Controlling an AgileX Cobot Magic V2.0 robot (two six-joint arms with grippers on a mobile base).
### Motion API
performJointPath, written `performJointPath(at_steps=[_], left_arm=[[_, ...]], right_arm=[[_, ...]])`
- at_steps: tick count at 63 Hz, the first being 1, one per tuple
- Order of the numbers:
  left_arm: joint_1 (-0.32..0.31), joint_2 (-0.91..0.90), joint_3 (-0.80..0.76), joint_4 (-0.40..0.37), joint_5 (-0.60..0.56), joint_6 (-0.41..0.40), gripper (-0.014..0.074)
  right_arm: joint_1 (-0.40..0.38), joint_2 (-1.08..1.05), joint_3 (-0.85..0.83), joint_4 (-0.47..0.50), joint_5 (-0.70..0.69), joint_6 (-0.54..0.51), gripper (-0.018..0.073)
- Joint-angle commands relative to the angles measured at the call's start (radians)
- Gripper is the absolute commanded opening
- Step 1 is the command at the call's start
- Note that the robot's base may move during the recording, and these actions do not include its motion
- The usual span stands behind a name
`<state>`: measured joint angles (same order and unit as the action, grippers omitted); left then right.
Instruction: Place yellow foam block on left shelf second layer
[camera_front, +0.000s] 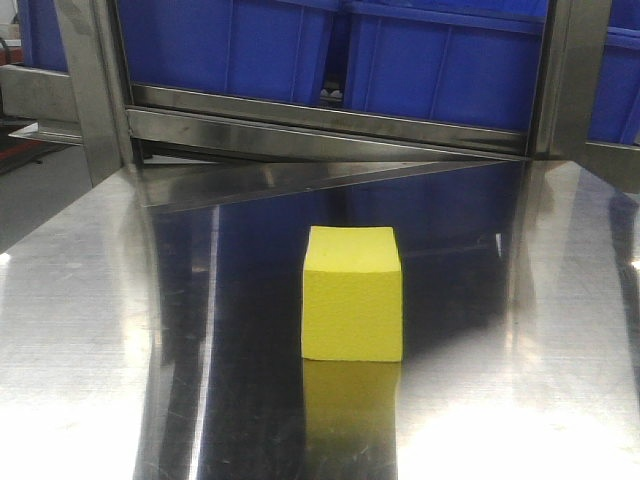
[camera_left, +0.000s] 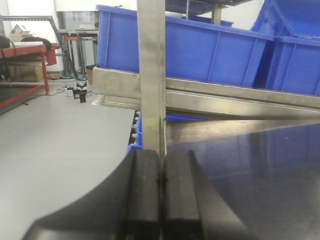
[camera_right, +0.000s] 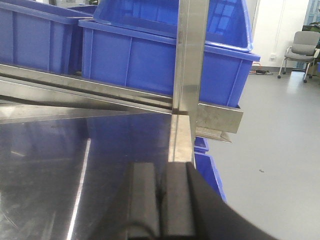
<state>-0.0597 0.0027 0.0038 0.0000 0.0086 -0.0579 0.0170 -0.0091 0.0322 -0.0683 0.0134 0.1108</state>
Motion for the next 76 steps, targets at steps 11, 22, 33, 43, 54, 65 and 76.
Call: performJointPath(at_steps=[11, 22, 33, 43, 54, 65, 76], left_arm=[[-0.005, 0.013, 0.027, 0.0, -0.083, -0.003, 0.0124], [-0.005, 0.013, 0.027, -0.006, -0.083, -0.003, 0.0124], [-0.005, 0.013, 0.027, -0.006, -0.083, -0.003, 0.0124], [-0.005, 0.013, 0.027, -0.006, -0.083, -0.003, 0.0124], [-0.005, 0.013, 0.027, -0.006, -0.083, -0.003, 0.0124], [-0.005, 0.013, 0.027, -0.006, -0.083, -0.003, 0.0124], [-0.005, 0.013, 0.027, -0.006, -0.083, -0.003, 0.0124]], right_arm=[[0.0, -0.02, -0.024, -0.009, -0.092, -0.007, 0.0029], [0.0, -0.02, -0.024, -0.009, -0.092, -0.007, 0.0029], [0.0, -0.02, -0.024, -0.009, -0.09, -0.007, 0.0029], [0.0, -0.02, -0.024, -0.009, -0.093, -0.007, 0.0029], [0.0, -0.02, -0.062, -0.009, -0.036, -0.007, 0.0029], [0.0, -0.019, -0.136, -0.009, 0.044, -0.007, 0.0029], [0.001, 0.008, -0.193, -0.009, 0.047, -0.007, 0.0029]])
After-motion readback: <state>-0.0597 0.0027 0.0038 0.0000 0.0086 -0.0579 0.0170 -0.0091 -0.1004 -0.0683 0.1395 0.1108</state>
